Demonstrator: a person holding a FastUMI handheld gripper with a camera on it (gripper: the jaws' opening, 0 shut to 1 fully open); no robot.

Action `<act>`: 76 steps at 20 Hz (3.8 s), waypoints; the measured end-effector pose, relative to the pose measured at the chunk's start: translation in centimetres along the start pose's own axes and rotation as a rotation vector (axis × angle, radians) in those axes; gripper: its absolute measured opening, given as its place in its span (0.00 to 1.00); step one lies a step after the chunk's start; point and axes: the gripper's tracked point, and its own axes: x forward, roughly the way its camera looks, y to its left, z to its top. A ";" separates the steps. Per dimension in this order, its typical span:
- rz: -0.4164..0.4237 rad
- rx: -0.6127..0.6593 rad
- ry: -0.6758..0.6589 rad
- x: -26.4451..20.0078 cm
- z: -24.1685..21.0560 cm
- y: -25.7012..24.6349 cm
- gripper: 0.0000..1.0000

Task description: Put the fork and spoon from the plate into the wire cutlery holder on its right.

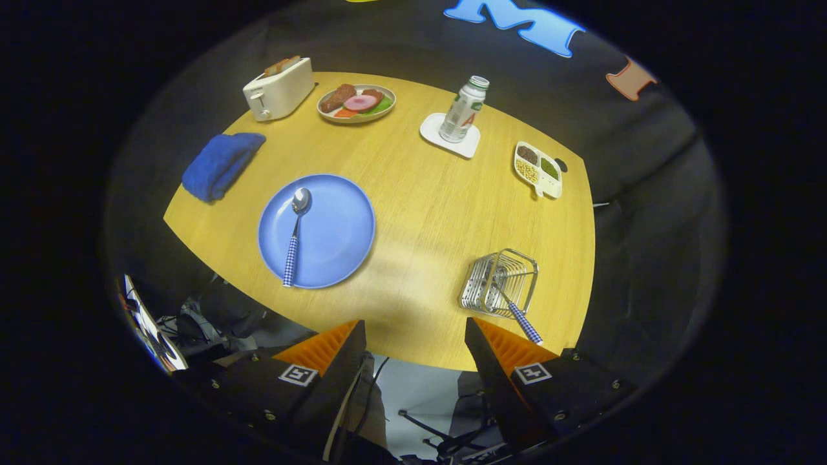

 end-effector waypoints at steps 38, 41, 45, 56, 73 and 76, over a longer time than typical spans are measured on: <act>0.195 0.014 0.126 15.6 1.6 15.7 0.32; 0.209 -0.023 0.167 15.4 0.9 15.9 0.16; 0.210 -0.049 0.190 15.3 0.6 15.5 0.02; 0.164 -0.025 0.201 8.8 -0.6 9.6 0.02; -0.021 0.180 0.306 1.5 -7.8 -3.7 0.02; -0.053 0.204 0.339 0.5 -9.2 -5.9 0.02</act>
